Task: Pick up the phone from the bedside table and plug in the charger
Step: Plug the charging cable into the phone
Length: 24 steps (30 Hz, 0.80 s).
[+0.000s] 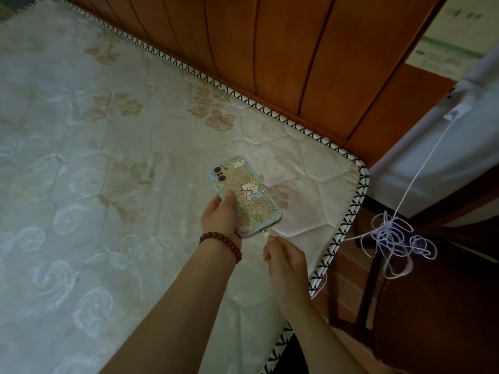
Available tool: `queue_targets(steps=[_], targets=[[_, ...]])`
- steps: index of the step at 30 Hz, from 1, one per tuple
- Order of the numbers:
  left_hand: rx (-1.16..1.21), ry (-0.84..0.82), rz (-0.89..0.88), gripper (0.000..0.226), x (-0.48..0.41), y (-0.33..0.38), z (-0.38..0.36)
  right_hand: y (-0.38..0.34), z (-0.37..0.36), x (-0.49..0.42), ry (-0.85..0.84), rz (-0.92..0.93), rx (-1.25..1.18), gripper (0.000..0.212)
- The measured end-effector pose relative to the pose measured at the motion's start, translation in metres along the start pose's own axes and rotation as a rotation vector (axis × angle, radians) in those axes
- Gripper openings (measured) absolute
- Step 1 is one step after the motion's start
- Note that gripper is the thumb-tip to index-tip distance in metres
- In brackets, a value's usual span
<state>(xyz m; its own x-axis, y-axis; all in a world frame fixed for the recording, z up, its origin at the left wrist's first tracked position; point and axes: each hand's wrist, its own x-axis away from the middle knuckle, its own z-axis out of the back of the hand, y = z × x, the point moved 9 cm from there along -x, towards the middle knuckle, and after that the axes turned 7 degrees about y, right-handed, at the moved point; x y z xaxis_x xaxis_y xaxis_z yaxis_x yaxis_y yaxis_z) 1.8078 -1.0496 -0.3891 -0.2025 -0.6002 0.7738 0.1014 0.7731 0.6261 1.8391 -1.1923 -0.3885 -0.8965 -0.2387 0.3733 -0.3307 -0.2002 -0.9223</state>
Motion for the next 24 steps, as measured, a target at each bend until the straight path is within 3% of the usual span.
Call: queue_targets(steps=[7, 24], targets=[[-0.026, 0.061, -0.088, 0.036, -0.01, 0.01, 0.008, 0.001, -0.011, -0.006, -0.065, -0.007, 0.016, 0.05], [0.02, 0.072, -0.078, 0.023, -0.012, 0.011, 0.011, 0.002, -0.02, -0.006, -0.141, -0.062, -0.048, 0.044]])
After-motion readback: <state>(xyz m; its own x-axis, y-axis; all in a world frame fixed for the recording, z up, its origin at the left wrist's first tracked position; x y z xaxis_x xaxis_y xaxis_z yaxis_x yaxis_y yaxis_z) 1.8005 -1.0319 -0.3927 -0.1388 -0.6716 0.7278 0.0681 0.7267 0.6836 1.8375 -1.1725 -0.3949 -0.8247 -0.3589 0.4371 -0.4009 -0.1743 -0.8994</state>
